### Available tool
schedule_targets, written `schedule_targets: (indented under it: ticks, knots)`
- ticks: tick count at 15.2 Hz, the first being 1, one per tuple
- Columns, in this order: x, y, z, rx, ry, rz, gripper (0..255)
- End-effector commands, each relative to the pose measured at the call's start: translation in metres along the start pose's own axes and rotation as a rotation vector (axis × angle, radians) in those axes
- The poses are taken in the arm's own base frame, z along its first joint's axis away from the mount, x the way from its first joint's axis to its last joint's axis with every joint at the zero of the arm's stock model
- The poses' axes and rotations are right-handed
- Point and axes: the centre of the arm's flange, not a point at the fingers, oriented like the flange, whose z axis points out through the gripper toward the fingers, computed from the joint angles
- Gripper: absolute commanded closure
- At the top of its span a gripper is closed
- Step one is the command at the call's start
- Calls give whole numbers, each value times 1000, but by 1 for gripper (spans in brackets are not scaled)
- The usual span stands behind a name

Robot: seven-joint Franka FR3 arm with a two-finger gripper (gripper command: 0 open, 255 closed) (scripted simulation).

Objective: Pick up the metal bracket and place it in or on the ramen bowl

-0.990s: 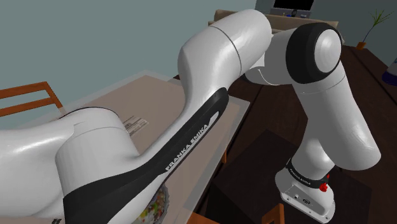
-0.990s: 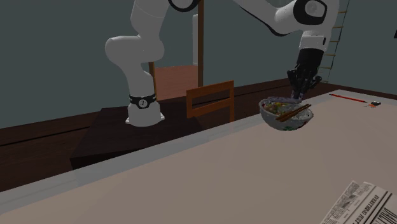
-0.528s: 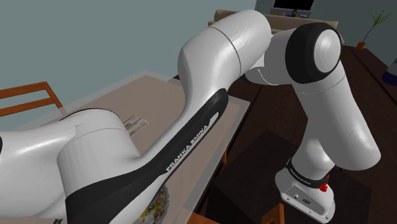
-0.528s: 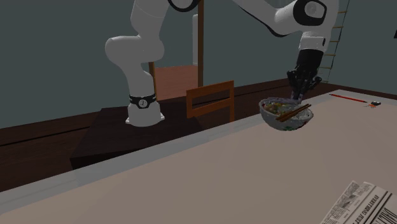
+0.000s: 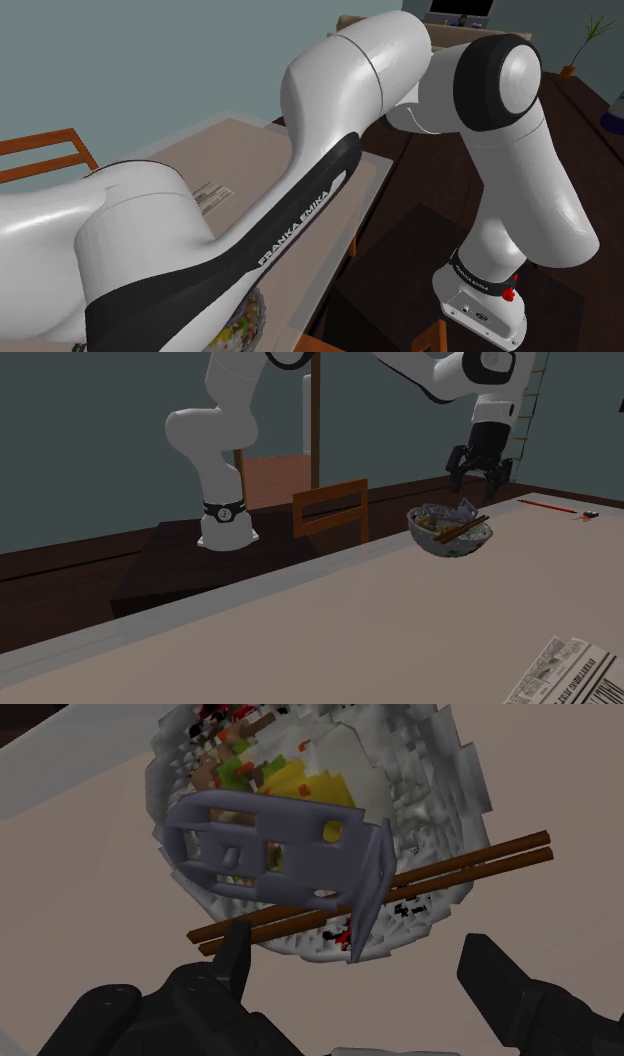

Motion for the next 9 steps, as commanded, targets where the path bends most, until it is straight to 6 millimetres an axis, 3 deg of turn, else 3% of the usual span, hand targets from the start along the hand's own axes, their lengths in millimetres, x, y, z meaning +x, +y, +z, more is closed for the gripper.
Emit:
schedule_targets:
  ticks: [1, 2, 9]
  knots:
    - [-1, -1, -24, 0, 0, 0, 0]
    - [-1, -1, -34, 0, 0, 0, 0]
    - [-1, -1, -34, 0, 0, 0, 0]
